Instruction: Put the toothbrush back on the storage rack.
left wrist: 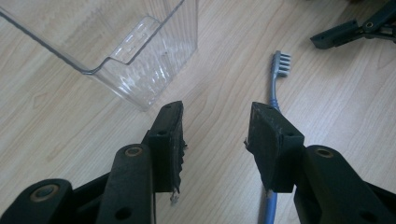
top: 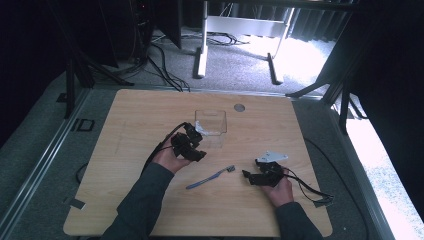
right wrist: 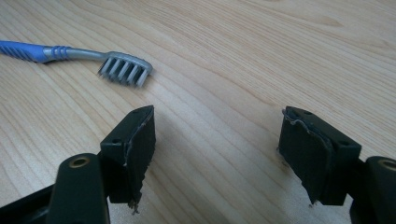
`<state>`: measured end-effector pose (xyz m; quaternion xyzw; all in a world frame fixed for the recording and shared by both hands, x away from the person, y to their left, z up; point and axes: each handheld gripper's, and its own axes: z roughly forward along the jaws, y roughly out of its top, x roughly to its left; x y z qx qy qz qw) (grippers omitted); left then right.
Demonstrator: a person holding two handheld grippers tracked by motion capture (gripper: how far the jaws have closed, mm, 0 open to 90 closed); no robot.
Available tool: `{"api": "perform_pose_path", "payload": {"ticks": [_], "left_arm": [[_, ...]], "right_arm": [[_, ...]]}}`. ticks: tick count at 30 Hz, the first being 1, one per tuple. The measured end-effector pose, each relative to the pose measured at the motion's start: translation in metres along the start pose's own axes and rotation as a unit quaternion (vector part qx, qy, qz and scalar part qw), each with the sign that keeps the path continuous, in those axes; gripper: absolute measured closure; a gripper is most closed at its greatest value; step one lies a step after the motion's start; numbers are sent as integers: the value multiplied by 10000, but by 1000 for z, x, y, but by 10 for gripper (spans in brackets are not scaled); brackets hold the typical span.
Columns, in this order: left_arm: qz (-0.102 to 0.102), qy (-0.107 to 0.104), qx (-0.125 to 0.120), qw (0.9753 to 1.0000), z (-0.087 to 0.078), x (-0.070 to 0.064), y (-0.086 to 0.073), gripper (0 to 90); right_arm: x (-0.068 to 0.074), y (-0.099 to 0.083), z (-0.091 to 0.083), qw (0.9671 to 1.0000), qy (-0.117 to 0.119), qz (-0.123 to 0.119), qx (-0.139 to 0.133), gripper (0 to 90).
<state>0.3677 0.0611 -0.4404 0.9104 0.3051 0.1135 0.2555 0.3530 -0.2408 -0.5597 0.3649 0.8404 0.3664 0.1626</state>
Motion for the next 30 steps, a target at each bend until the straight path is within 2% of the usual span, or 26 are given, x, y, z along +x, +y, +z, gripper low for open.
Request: {"api": "perform_pose_path", "payload": {"ticks": [17, 28, 30], "left_arm": [[186, -145, 280, 9993, 11, -9, 7, 557], [124, -198, 490, 9985, 18, -13, 11, 559], [119, -224, 612, 9978, 21, -15, 12, 559]], "right_arm": [[0, 0, 0, 10000, 0, -2, -1, 269], [0, 0, 0, 10000, 2, -5, 0, 269], [0, 0, 0, 10000, 3, -2, -1, 269]]}}
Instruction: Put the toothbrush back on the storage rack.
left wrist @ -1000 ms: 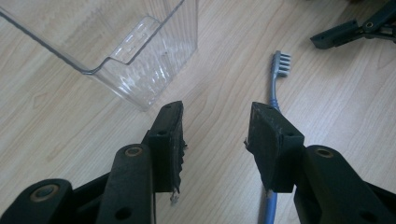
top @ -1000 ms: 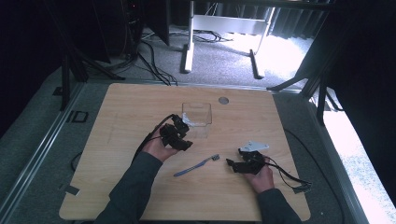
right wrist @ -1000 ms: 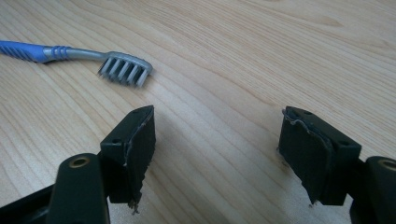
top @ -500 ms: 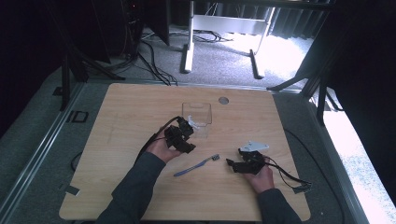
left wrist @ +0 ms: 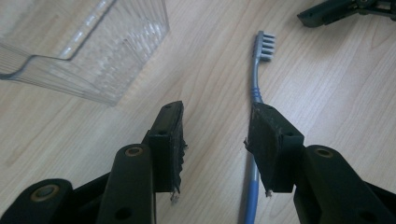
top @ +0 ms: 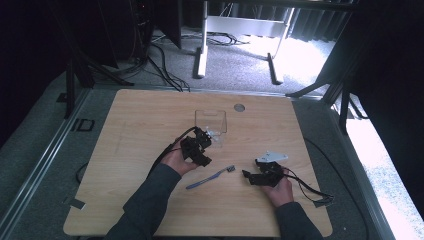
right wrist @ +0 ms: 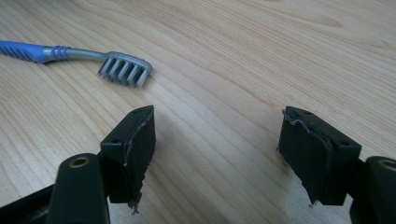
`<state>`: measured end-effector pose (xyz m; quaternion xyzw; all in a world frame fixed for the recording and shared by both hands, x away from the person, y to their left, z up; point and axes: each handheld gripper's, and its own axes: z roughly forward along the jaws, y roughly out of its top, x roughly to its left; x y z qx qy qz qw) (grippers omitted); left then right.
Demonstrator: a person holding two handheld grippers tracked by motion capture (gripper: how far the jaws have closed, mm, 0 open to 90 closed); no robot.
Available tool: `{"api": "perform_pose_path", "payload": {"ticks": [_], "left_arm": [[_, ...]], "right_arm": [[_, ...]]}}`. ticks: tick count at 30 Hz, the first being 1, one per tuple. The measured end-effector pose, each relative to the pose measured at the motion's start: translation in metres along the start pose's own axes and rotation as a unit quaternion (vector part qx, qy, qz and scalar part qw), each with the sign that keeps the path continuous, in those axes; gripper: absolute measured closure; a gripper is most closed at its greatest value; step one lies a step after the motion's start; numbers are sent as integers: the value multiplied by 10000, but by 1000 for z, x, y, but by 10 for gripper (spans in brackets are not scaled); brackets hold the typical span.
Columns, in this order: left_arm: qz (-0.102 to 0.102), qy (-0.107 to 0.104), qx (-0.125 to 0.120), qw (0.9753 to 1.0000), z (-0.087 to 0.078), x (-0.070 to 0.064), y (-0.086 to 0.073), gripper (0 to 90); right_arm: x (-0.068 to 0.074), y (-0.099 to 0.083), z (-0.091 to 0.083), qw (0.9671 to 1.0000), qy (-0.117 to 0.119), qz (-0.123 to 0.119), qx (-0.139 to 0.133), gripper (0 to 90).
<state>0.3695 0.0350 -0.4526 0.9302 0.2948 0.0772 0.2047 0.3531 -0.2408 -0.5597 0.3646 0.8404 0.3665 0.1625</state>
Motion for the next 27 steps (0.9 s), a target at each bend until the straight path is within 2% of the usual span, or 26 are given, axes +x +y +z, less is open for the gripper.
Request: {"api": "perform_pose_path", "payload": {"ticks": [27], "left_arm": [[-117, -149, 422, 9989, 16, -6, 8, 566]], "right_arm": [[0, 0, 0, 10000, 0, 2, -1, 269]]}}
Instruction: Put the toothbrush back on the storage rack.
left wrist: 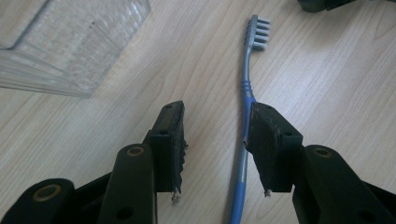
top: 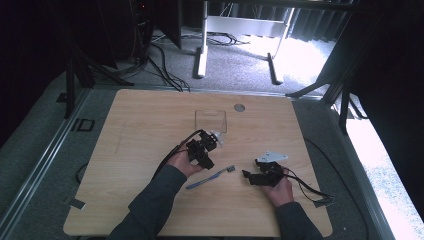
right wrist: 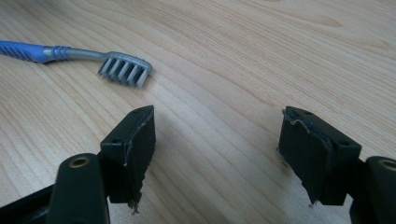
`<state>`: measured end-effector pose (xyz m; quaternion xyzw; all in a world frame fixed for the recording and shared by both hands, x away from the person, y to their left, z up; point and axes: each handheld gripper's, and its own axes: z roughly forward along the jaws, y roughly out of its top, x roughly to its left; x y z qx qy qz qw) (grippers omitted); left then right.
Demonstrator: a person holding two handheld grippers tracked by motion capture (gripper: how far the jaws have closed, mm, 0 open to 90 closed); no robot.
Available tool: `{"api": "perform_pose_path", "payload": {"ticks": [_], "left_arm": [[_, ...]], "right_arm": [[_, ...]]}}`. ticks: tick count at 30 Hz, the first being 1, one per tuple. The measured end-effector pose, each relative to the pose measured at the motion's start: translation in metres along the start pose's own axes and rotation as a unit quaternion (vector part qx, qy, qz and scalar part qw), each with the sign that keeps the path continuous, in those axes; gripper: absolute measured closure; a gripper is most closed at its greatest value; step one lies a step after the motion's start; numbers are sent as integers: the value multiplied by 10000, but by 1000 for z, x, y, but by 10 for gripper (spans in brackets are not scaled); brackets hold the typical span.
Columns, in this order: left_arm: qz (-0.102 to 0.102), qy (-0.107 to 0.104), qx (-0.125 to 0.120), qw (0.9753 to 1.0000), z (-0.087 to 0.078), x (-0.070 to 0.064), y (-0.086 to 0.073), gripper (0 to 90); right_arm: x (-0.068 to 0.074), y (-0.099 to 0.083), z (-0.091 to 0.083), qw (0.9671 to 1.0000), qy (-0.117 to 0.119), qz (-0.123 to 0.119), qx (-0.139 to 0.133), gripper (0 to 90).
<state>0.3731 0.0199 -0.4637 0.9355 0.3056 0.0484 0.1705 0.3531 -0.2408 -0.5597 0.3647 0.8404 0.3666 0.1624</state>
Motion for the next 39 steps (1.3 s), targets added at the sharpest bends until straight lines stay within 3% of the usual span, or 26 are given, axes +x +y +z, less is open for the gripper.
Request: {"api": "perform_pose_path", "payload": {"ticks": [39], "left_arm": [[103, -137, 423, 9990, 18, -12, 8, 620]], "right_arm": [[0, 0, 0, 10000, 1, -1, 0, 269]]}}
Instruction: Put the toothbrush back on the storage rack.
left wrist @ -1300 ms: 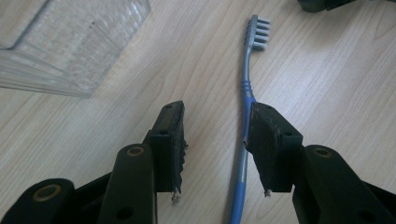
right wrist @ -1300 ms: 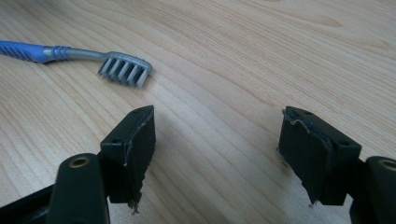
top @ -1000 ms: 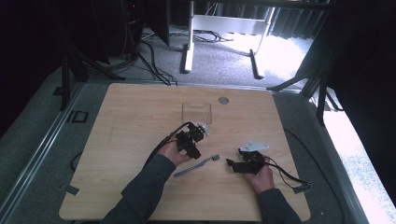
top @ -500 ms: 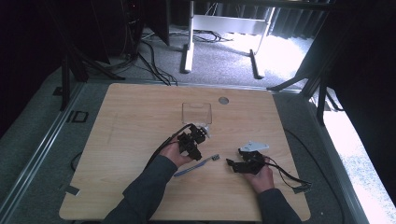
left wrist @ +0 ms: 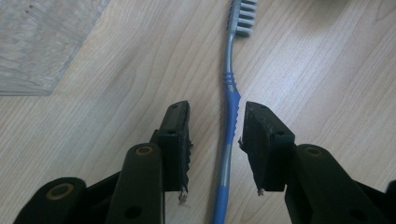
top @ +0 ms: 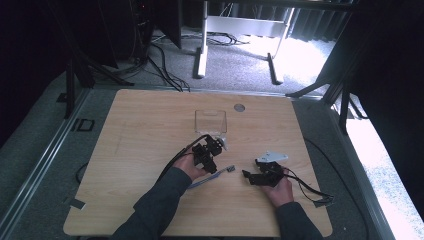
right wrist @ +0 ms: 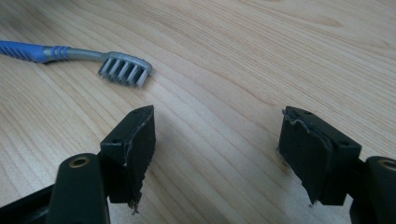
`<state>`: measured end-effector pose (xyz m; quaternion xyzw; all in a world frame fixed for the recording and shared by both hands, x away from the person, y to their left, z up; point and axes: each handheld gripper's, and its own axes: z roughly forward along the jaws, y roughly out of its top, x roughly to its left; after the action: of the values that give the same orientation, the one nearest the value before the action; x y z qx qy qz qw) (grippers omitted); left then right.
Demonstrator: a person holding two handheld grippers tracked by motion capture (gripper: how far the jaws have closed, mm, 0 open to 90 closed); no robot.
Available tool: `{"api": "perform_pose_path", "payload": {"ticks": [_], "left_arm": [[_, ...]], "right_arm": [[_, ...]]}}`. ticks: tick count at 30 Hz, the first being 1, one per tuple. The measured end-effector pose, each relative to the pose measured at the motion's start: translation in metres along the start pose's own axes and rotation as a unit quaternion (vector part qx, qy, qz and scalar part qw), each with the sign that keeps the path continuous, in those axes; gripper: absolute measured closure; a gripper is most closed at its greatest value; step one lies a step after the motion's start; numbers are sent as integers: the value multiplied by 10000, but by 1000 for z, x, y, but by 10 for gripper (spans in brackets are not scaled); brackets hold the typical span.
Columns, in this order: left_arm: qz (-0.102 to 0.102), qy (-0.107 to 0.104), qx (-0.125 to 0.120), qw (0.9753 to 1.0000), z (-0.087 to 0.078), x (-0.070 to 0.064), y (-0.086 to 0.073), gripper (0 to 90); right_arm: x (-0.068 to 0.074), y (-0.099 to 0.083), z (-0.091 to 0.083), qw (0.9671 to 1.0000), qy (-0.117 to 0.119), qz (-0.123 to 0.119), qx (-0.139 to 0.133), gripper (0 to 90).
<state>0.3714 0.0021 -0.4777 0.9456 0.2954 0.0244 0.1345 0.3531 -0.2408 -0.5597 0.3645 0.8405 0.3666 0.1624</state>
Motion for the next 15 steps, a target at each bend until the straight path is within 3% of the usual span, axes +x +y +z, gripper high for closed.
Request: {"api": "perform_pose_path", "payload": {"ticks": [15], "left_arm": [[73, -9, 245, 9997, 12, -7, 4, 663]], "right_arm": [[0, 0, 0, 10000, -1, -8, -3, 269]]}}
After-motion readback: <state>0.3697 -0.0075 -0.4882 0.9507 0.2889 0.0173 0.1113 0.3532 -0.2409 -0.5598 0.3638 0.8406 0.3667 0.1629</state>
